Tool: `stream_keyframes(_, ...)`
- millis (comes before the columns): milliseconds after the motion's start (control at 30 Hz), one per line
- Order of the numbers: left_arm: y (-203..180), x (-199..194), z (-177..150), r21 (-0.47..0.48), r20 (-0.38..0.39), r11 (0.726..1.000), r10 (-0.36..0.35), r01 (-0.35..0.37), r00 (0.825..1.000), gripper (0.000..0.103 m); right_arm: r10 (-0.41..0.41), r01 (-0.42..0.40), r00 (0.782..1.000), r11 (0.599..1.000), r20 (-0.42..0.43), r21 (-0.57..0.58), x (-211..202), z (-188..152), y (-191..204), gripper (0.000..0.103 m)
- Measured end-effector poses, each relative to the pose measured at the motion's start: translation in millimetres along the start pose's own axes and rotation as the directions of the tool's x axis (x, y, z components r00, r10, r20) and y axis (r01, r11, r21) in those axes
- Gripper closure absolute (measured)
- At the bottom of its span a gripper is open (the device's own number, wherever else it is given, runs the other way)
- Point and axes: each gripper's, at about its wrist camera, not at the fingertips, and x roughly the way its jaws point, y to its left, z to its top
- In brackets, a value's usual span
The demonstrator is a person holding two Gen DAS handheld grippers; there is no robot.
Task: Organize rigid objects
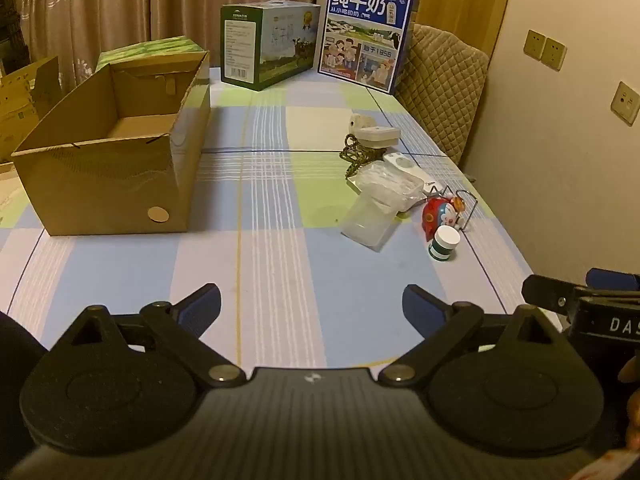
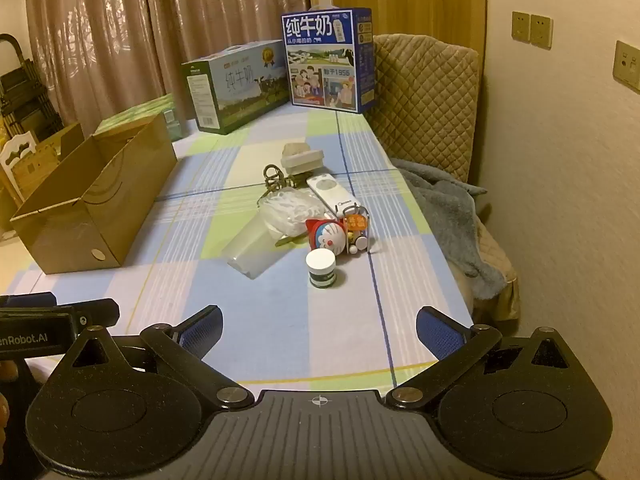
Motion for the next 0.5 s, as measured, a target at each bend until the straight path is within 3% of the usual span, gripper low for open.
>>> stream_keyframes(500,-3.5,-0.6,-1.6,-0.005,-0.003,1.000,-0.028,0.028,1.000,0.008,0.005,-0.005,1.000,1.000,0.001,0.004,0.9,-0.8,-0.3,0.002)
